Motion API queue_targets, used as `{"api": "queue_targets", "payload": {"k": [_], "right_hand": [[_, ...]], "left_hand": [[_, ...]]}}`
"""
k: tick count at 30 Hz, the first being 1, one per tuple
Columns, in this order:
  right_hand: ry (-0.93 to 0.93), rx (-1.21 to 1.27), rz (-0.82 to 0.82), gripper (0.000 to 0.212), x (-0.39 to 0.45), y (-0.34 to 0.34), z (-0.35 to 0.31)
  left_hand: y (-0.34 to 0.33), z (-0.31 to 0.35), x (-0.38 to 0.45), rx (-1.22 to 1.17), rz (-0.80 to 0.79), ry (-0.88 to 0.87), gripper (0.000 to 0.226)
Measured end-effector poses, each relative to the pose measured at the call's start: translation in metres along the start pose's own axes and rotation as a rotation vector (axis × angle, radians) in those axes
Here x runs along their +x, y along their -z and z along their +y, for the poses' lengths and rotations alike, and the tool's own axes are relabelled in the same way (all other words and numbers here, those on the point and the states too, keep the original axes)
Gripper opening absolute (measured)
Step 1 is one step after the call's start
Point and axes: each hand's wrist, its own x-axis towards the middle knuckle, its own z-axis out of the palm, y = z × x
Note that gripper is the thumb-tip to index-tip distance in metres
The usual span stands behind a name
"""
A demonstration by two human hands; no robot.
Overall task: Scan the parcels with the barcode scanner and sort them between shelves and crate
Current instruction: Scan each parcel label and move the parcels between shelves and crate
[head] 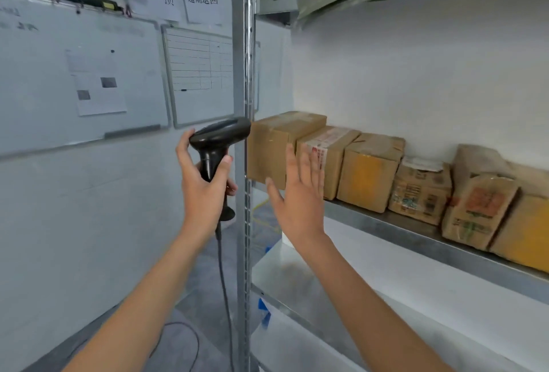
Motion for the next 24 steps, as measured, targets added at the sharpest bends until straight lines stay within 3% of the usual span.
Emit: {"api": "queue_targets", "payload": {"k": [11,15,20,24], "right_hand": [[-0.089,-0.367,0.198,0.071,0.098,-0.063,-0.039],[-0.187,-0.482,0.131,0.066,0.101,-0.071,-0.041],[-0.1,-0.621,0.401,0.045,0.089,-0.077,-0.048],[-0.145,-0.644,0.577,0.053,0.083,-0.078,-0.072]], "left_hand": [[-0.005,-0.075,0.106,-0.246,-0.155,0.071,0.063],[-0.004,-0.093,0.119,-0.319,-0.18,0.149,0.065],[-0.005,-0.096,0.124,-0.42,-0.181,0.221,0.064],[-0.002,-0.097,0.12,-0.459,-0.21,0.241,0.066]]}}
